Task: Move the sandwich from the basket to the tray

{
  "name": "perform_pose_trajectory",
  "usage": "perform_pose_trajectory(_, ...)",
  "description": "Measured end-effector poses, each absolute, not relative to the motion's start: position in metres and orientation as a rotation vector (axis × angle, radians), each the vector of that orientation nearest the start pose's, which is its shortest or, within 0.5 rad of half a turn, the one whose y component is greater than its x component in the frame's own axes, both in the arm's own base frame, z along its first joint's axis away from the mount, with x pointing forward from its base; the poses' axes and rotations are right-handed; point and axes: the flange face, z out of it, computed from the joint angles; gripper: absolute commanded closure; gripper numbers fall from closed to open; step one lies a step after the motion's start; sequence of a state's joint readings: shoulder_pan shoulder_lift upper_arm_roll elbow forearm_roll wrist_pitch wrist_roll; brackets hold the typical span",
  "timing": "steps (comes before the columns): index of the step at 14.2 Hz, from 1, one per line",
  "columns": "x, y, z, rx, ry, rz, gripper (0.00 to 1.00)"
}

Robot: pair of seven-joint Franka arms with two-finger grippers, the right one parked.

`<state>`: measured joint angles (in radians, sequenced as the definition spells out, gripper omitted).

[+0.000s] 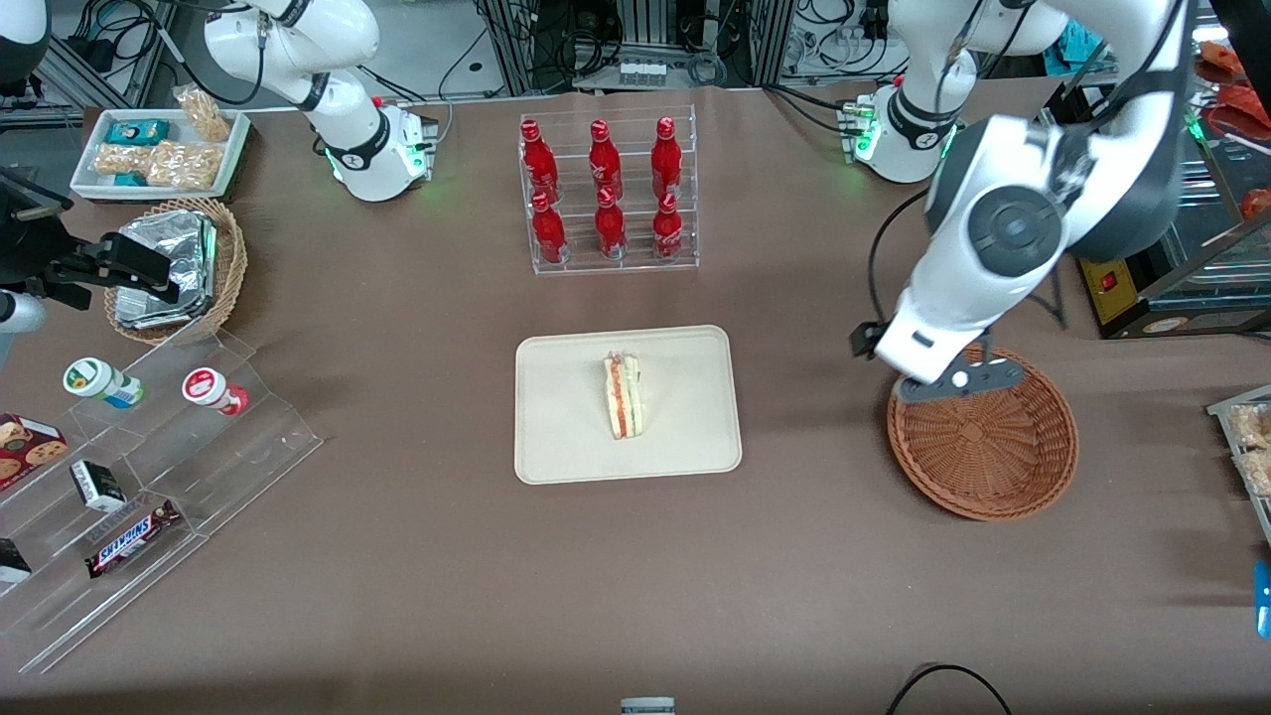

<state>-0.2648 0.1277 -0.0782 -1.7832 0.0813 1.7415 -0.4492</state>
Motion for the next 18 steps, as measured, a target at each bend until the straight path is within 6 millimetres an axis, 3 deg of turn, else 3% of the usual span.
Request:
perform_pose_trajectory(8, 0.528, -0.080, 0.526, -3.069, 0.218, 0.288, 0.00)
perform_pose_trajectory(14, 0.527, -0.048, 0.575, -3.088, 0.239, 0.135, 0.00)
perform_pose_trajectory(18, 0.531, -0.022, 0.591, -3.109, 0.162, 0.077, 0.00)
